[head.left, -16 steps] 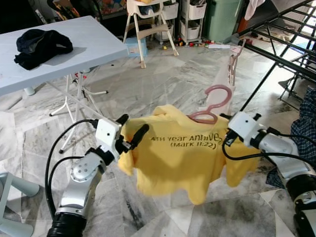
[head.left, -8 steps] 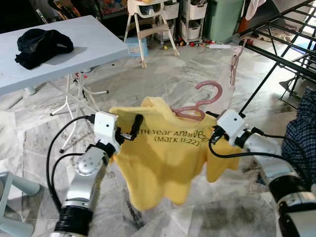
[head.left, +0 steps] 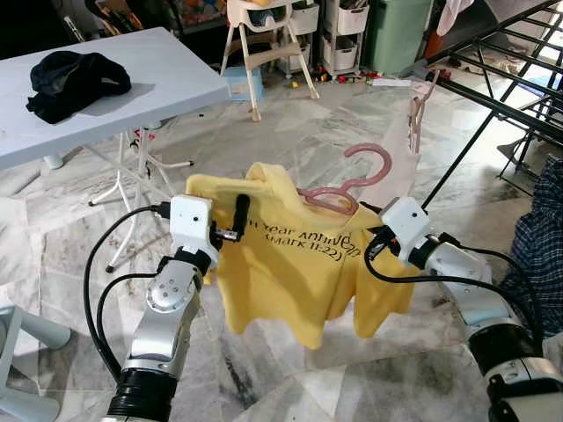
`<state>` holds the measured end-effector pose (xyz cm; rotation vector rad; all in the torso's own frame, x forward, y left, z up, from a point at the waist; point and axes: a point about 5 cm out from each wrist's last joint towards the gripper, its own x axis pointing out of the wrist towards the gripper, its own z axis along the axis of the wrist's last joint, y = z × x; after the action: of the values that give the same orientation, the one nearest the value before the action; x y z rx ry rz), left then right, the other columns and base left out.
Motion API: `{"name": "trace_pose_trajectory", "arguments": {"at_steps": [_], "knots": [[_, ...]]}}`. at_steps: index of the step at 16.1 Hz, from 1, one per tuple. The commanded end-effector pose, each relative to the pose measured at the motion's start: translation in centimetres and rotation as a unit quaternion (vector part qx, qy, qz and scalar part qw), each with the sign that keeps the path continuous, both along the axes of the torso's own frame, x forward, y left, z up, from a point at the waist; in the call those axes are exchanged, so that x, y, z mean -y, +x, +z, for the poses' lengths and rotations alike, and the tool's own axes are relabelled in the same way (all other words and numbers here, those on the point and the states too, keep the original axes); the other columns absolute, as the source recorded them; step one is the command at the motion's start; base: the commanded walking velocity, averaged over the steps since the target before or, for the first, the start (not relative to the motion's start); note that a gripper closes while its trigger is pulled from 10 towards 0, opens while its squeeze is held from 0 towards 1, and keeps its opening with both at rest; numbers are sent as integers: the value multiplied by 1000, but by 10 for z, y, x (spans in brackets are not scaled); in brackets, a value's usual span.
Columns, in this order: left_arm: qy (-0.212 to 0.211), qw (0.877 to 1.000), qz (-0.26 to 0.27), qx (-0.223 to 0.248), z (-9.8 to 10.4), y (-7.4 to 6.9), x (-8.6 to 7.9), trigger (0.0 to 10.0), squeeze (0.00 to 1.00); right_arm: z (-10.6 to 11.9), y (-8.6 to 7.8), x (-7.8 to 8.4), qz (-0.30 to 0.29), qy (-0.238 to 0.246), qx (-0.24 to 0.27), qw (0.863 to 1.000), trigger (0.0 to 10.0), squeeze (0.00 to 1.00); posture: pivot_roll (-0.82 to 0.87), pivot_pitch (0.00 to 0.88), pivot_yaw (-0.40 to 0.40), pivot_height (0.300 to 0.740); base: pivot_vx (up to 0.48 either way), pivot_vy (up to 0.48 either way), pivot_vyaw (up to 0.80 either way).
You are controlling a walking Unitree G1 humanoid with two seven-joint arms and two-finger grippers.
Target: Hang hanger
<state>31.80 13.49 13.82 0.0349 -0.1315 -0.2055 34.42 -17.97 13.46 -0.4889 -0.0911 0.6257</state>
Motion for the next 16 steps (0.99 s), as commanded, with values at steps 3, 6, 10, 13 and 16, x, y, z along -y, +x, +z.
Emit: {"name": "trace_pose_trajectory", "arguments": {"at_steps": [3,6,10,13,16], "knots": [[4,999,18,-26,-9,-6,-8,10000,1000,28,-1,-10,17,66,46,997,0,0,-103,55,50,740,0,0,0],[2,999,27,-35,-12,-13,-10,10000,0,22,-11,-16,17,94,35,995,0,0,-96,58,53,740,0,0,0],[17,998,14,-54,-27,-25,-5,10000,0,-1,-32,-26,22,89,1,996,0,0,-107,96,50,740,0,0,0],[30,996,28,-79,-52,-33,-9,10000,0,-20,-33,-25,-12,78,-13,997,0,0,-100,96,49,740,0,0,0],[34,992,48,-112,-70,-40,-16,10000,0,-40,-37,-32,-39,76,-38,996,0,0,-77,74,44,740,0,0,0]]}}
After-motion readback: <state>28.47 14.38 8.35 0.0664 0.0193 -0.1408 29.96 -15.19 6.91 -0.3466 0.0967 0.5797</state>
